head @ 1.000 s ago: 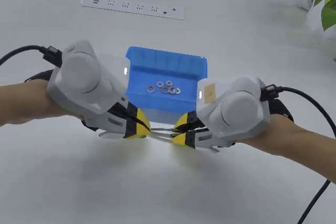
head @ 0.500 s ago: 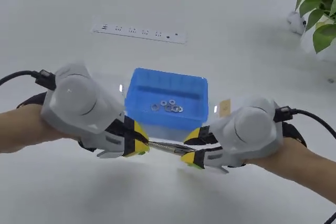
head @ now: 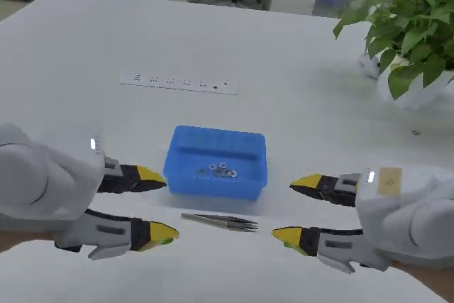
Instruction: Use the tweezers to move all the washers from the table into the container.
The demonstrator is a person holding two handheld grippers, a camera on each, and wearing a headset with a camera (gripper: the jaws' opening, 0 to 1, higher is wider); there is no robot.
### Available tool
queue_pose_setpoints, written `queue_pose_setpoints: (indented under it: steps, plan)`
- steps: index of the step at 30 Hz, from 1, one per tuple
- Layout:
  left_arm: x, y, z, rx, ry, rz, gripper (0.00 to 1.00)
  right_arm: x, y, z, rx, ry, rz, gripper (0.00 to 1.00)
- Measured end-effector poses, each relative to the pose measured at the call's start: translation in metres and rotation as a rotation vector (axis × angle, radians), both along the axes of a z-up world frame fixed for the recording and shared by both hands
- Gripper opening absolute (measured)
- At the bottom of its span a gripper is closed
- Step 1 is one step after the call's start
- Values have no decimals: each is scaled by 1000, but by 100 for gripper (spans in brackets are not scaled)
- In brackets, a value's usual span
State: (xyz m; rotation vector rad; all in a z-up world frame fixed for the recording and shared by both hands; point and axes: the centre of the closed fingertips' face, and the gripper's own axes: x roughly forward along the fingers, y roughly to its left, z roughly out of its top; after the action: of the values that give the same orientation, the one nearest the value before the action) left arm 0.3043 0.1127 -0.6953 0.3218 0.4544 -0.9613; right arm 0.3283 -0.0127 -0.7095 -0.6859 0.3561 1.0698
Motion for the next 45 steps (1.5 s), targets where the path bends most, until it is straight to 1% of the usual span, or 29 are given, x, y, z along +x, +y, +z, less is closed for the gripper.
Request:
queue_pose_setpoints:
  steps: [1,2,3,4,5,6,7,9,11,12,14,16,20,22,24,26,29,30,32,33,35,39,41,43,45]
  plan:
    - [-1,0,0,-7,4,7,69,-2,-1,-1,-7,-2,-2,53]
    - [-1,2,0,0,5,25,77,-6,-3,-1,-20,-11,-1,57]
    - [0,8,-3,28,11,64,83,-6,-8,-2,-55,-32,-13,61]
    - [0,13,-6,66,12,82,88,-4,-12,-3,-87,-55,-27,66]
    - [0,17,-5,87,-6,95,94,-4,-14,-1,-107,-85,-27,70]
    - [0,17,-3,83,-13,99,98,-4,-15,0,-117,-99,-26,77]
    - [-1,19,0,82,-19,101,99,-5,-15,0,-114,-97,-28,83]
    - [-3,23,7,83,-15,108,100,-3,-19,3,-104,-85,-65,93]
    - [-6,25,13,93,-18,99,100,-2,-20,7,-69,-55,-109,99]
    - [-7,25,15,102,-24,96,100,-3,-20,9,-57,-45,-117,100]
    - [-8,26,21,131,-52,78,100,-3,-20,12,-33,-27,-141,100]
    - [-9,28,25,156,-68,73,100,-7,-20,14,-24,-22,-141,100]
    - [-14,25,32,177,-90,30,100,-14,-17,14,-28,-11,-126,100]
    - [-18,25,33,196,-75,-3,100,-18,-16,14,-35,-13,-108,100]
    - [-22,26,33,222,-78,-33,100,-21,-16,12,-43,-5,-98,100]
    - [-24,28,35,238,-86,-41,100,-24,-18,10,-45,5,-99,100]
    - [-29,31,35,256,-83,-50,100,-28,-18,5,-51,26,-91,100]
    - [-31,32,34,264,-85,-51,100,-30,-18,3,-62,30,-81,100]
    - [-32,33,34,271,-85,-52,100,-31,-18,2,-74,28,-75,100]
    - [-34,34,32,284,-80,-56,100,-31,-17,3,-71,27,-74,100]
    - [-34,34,32,294,-80,-57,100,-30,-16,6,-55,26,-74,100]
    - [-34,32,35,301,-88,-62,100,-27,-17,8,-57,24,-79,100]
    - [-33,32,36,304,-90,-63,100,-26,-17,11,-47,22,-81,100]
    - [-31,36,37,324,-92,-62,100,-25,-18,11,-46,21,-83,100]
    - [-28,41,38,324,-87,-50,100,-25,-20,11,-46,26,-86,100]
